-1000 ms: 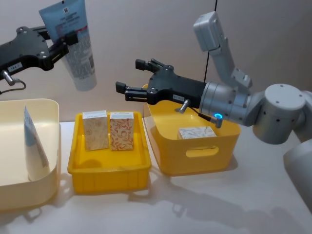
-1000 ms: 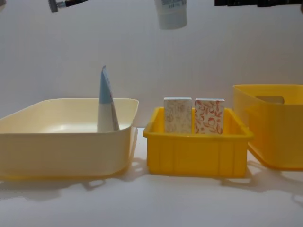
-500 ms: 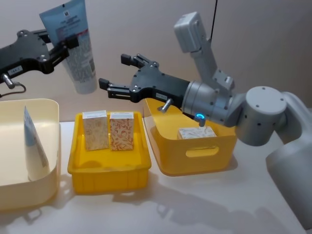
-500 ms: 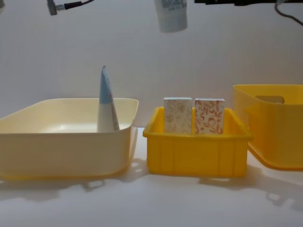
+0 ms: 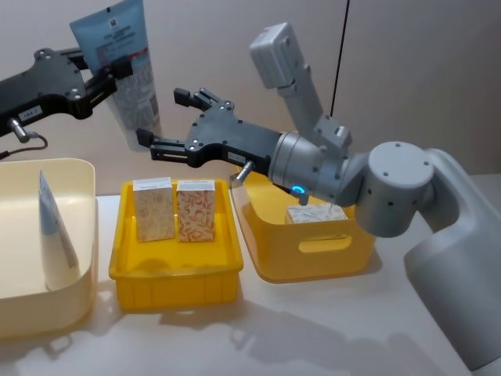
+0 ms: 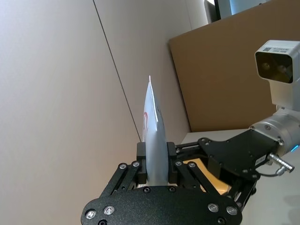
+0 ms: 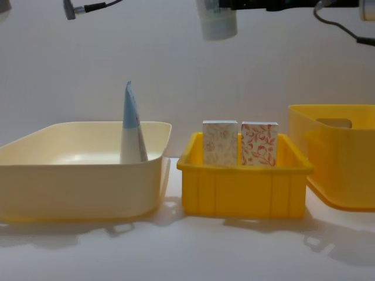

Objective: Bimanual collaborative sorting of washing and personal care products

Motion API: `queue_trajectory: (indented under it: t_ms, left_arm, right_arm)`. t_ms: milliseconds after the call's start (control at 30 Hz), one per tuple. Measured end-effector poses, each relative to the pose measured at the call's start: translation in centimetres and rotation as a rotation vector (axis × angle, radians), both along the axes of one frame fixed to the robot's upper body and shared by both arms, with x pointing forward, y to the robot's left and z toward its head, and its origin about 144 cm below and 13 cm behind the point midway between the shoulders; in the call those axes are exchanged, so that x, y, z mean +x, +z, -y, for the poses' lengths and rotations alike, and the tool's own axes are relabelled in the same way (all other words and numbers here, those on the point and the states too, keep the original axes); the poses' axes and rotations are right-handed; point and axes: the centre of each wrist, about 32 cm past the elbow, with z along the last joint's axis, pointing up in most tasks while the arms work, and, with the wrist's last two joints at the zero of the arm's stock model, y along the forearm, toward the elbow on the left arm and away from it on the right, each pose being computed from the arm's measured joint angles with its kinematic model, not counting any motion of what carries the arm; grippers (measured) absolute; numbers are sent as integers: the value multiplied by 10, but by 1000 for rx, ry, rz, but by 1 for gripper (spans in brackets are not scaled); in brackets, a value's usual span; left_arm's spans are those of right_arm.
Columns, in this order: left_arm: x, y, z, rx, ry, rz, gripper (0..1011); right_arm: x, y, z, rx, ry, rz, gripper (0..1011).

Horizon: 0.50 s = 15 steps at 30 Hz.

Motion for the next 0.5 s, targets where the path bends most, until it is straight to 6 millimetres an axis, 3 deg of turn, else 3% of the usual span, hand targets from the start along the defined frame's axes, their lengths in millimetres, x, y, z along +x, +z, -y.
queue_trajectory:
  t_ms: [500]
  left_arm:
    - [0,0,4,-4,-16,7,236]
  right_arm:
    - [7,-7,-20,-8,-13,-7,1001]
